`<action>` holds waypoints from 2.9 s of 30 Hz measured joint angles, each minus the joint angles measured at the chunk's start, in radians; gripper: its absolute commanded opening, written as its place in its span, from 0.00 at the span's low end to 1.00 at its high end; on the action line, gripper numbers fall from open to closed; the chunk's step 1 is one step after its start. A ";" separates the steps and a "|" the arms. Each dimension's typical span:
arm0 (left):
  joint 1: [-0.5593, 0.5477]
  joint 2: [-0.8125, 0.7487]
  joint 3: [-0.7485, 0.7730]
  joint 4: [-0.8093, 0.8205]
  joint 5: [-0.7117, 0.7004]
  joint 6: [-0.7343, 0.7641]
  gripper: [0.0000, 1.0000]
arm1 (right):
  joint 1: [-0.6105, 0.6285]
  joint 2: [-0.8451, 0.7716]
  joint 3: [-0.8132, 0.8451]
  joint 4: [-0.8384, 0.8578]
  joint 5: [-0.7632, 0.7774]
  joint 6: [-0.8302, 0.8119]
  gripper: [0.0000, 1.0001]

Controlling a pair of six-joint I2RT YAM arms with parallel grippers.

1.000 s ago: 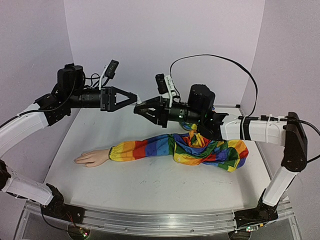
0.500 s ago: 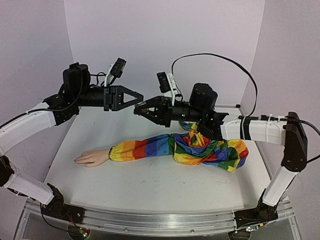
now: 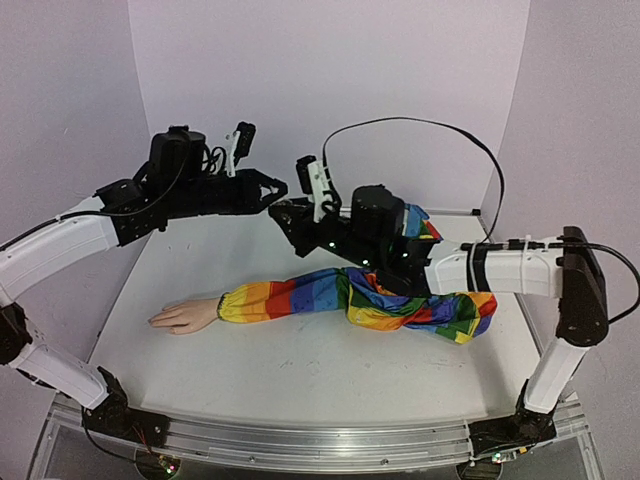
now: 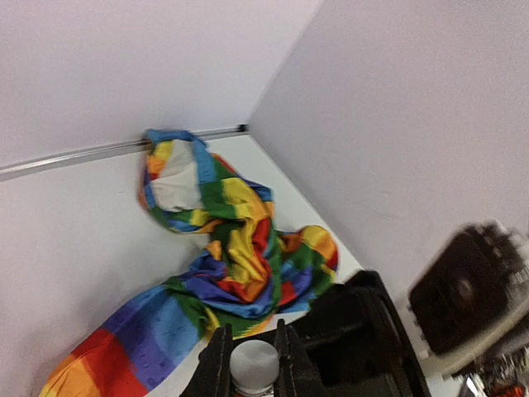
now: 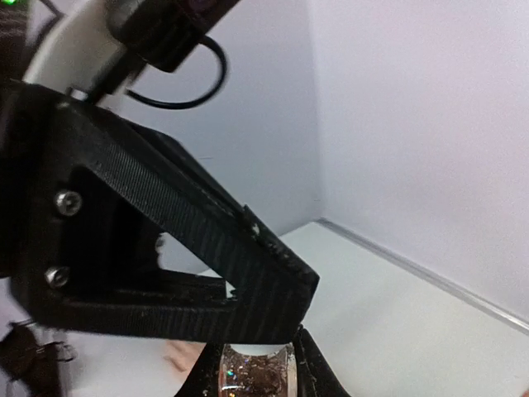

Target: Paint the nails

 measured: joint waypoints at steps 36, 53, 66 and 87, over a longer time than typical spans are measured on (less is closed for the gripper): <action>0.060 -0.108 -0.073 0.038 0.479 0.104 0.60 | -0.124 0.011 0.018 0.123 -0.817 0.243 0.00; 0.051 -0.067 -0.056 0.074 0.494 0.135 0.00 | -0.129 0.018 0.018 0.153 -0.875 0.323 0.00; 0.005 0.014 0.027 -0.069 0.009 0.034 0.00 | 0.064 0.018 0.067 -0.114 0.189 -0.017 0.00; 0.009 -0.101 -0.064 -0.026 0.180 0.045 0.84 | -0.113 -0.057 -0.041 -0.087 -0.344 -0.043 0.00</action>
